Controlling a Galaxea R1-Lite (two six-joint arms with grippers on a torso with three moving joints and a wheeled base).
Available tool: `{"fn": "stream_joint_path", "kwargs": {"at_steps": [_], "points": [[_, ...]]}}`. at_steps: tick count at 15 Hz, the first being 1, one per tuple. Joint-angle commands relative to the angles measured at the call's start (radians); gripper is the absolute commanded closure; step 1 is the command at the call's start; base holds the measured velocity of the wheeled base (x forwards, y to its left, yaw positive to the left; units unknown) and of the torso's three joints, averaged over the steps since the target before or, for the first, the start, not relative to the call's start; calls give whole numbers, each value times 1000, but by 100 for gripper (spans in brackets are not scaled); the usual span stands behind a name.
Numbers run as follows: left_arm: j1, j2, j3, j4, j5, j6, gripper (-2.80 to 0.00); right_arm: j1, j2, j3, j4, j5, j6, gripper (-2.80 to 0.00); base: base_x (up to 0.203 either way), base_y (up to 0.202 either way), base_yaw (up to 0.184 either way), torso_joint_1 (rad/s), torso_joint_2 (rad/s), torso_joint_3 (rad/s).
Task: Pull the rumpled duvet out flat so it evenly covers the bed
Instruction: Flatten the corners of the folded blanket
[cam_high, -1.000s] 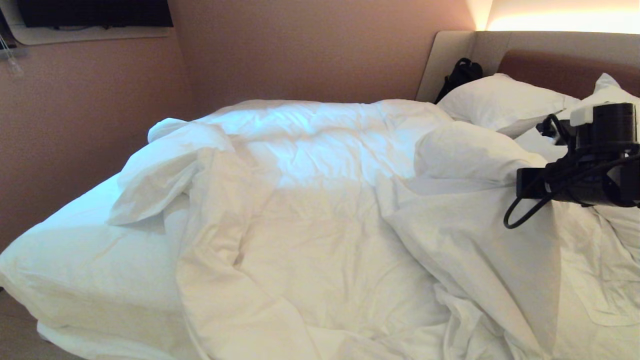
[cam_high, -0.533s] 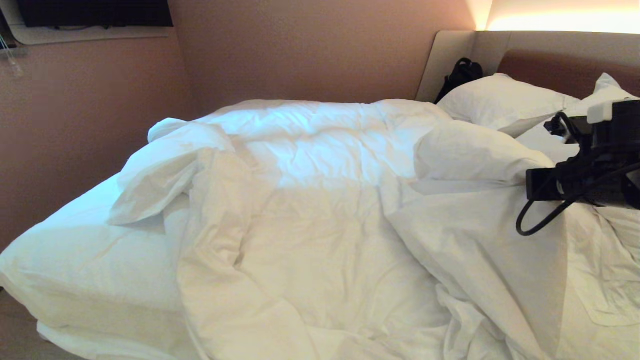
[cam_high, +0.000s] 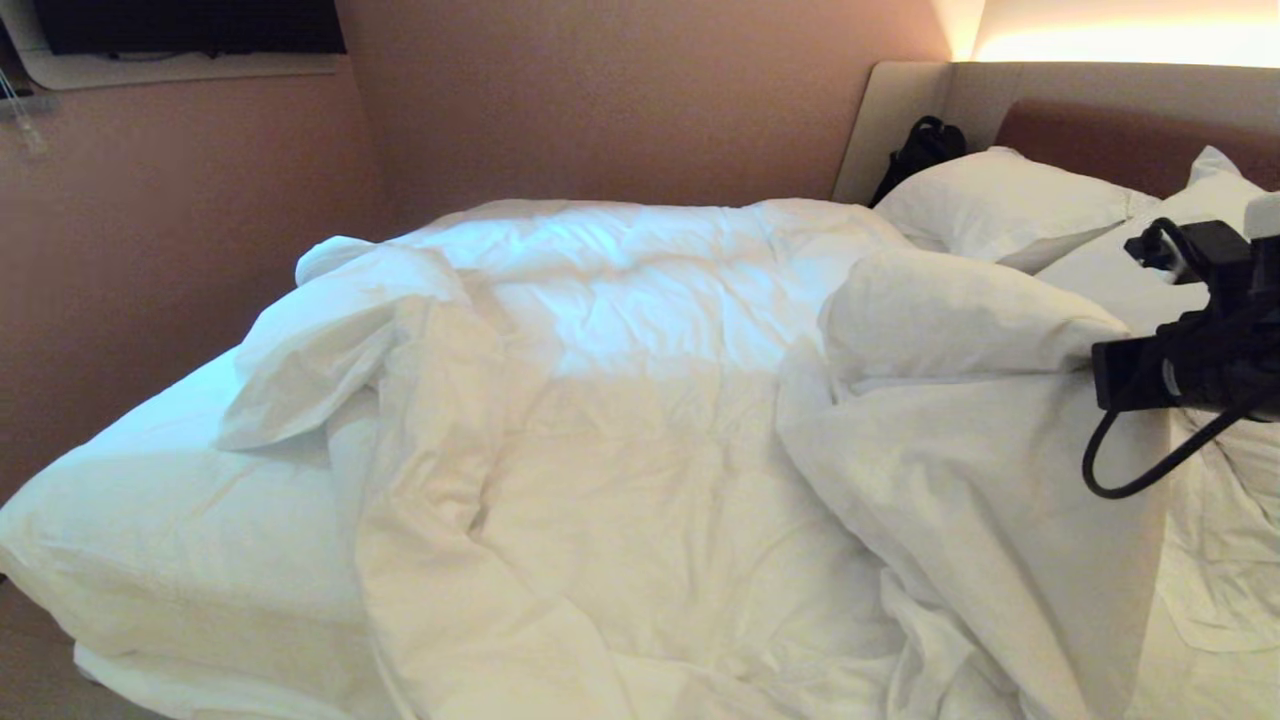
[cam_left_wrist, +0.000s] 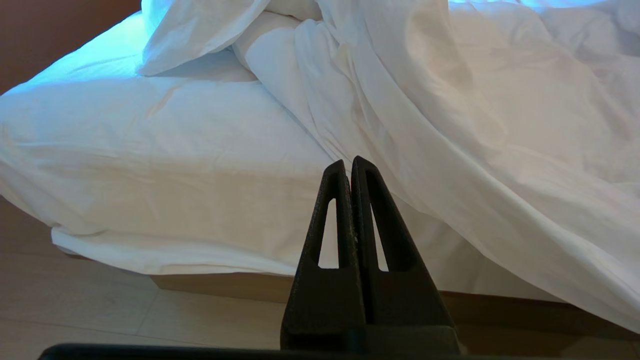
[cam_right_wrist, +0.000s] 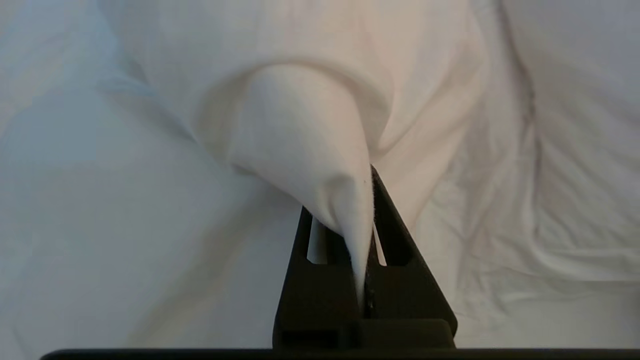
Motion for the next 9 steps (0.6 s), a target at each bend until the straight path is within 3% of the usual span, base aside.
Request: {"fn": "stream_joint_path", "kwargs": {"at_steps": [1,5,9], "points": [[1,0,0,0,-1,0,0,-9,-30,-4,87,-9,-18,0,0,0,0,0,0,0],[1,0,0,0,0,0,0,-46,-84,4,181,-17,-87,0,0,0,0,0,0,0],[1,0,0,0,-1,0,0,-51,-106,12,231,-18,-107,0,0,0,0,0,0,0]]}}
